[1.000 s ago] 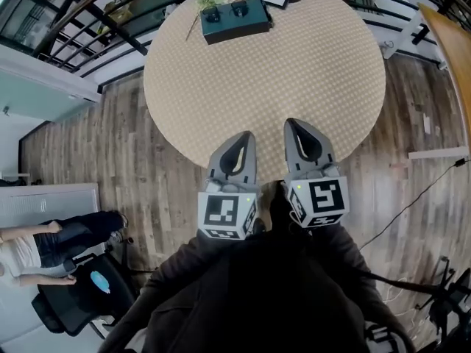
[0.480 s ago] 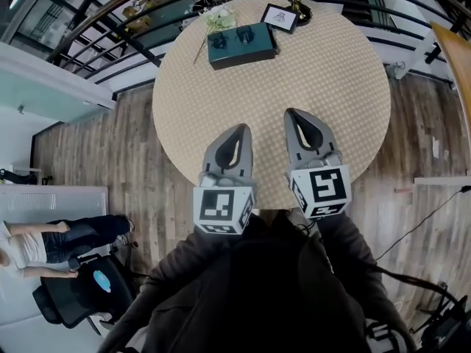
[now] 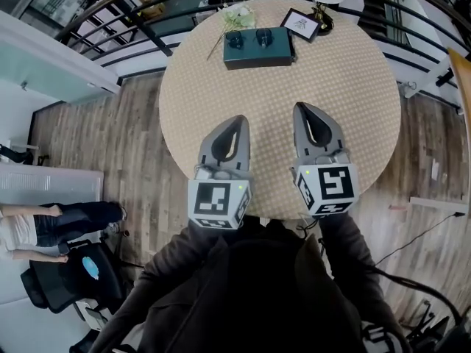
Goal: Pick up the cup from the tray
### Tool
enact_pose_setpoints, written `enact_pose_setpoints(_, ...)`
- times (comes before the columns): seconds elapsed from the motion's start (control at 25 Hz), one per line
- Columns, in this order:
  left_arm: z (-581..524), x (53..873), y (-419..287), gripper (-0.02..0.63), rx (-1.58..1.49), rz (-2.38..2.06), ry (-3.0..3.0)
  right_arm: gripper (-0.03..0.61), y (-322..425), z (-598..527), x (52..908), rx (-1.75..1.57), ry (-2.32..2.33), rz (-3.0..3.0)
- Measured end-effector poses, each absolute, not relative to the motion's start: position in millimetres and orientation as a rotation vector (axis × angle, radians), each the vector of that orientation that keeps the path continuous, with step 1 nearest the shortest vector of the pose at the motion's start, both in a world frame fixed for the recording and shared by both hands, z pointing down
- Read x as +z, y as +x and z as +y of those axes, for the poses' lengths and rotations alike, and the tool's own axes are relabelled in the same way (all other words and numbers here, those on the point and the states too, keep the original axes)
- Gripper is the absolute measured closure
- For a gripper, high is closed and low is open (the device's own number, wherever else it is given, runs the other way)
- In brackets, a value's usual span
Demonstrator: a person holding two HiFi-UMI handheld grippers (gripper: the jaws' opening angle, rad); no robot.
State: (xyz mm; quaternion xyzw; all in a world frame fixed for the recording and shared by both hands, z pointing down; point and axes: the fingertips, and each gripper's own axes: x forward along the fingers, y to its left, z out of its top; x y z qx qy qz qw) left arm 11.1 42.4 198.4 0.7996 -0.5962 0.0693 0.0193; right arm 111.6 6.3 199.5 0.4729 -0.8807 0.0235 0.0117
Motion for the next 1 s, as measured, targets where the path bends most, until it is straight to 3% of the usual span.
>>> enact_pose_setpoints(0.52,-49.7,235.5,-43.2,0.609,0.193,-1.8,2.411,0.569,58.5,-80.9,238.7,0.099,1.392,-2.657)
enact_pose_setpoints(1.0,-131.4,311.1,-59.5,0.609,0.154,-1.645,2.302,0.569,23.5,-197.6,325.6,0.199,1.446,-2.488)
